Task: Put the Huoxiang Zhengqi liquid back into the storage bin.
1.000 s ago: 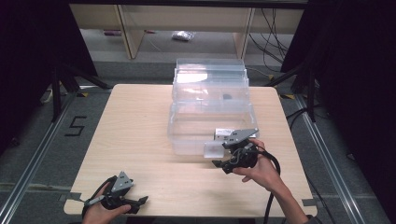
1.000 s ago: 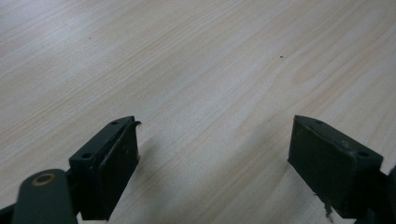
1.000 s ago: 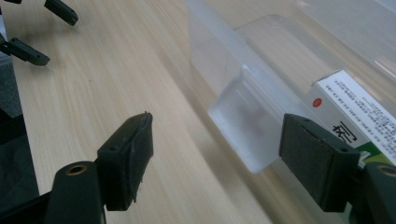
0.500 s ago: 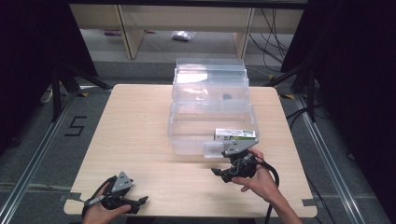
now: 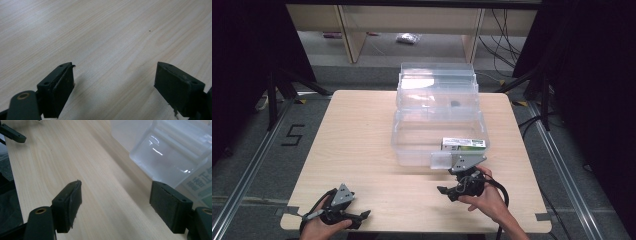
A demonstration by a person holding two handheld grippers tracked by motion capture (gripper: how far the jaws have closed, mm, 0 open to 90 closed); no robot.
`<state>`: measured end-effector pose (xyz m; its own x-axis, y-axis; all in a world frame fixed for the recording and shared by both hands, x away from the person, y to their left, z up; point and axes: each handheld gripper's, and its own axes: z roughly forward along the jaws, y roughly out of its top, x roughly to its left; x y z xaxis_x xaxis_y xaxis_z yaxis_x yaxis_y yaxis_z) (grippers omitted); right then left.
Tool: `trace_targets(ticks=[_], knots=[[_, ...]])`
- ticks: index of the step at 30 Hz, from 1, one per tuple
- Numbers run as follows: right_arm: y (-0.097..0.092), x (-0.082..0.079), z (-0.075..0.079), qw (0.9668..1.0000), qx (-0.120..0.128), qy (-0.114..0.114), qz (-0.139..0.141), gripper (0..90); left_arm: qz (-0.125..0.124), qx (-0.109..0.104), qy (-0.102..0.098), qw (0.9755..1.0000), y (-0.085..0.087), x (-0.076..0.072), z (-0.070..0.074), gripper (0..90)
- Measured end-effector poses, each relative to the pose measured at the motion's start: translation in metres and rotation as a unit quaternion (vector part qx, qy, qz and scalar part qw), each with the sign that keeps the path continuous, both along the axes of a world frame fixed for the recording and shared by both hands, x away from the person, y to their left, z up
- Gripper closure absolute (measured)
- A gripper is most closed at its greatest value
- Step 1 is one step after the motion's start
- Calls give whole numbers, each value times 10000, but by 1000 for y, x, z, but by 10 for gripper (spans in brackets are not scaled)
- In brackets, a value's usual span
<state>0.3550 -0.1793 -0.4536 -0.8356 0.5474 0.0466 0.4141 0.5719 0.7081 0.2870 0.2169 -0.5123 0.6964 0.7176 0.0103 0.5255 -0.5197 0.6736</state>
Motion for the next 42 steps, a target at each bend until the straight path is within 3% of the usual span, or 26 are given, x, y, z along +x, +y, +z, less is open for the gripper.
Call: trace_targets(ticks=[7,12,19,22,23,24,25,27,29,32,35,41,42], knots=[[-2,-7,-10,9998,56,145,-136,269,7,-11,-3,10000,0,0,0,154],[-6,-8,-15,9998,-58,196,-18,265,-28,19,-11,10000,0,0,0,154],[-12,-15,-24,9994,-30,237,-246,243,-18,43,12,10000,0,0,0,154],[-16,-18,-27,9993,-103,307,-179,236,-30,68,-16,10000,0,0,0,154],[-18,-20,-26,9990,-139,348,-248,229,40,-40,-29,10000,-1,0,-1,154],[-17,-23,-27,9982,-68,457,-374,226,-12,2,-13,10000,0,0,0,154],[-20,-23,-26,9988,-167,356,-276,221,-12,-7,-16,10000,0,0,0,154],[-23,-25,-28,9989,-115,295,-359,216,-12,-2,-12,10000,0,0,0,154],[-25,-27,-29,9985,-145,400,-353,217,-10,3,-15,10000,0,0,0,154],[-27,-30,-35,9987,-148,330,-349,210,21,-24,8,10000,0,0,-1,154],[-31,-36,-35,9979,-237,446,-400,197,-2,-9,0,10000,0,0,0,155],[-34,-46,-39,9978,-204,434,-463,183,-27,64,12,10000,1,1,0,154],[-35,-45,-38,9979,-282,446,-373,178,-21,64,11,10000,1,1,0,154]])
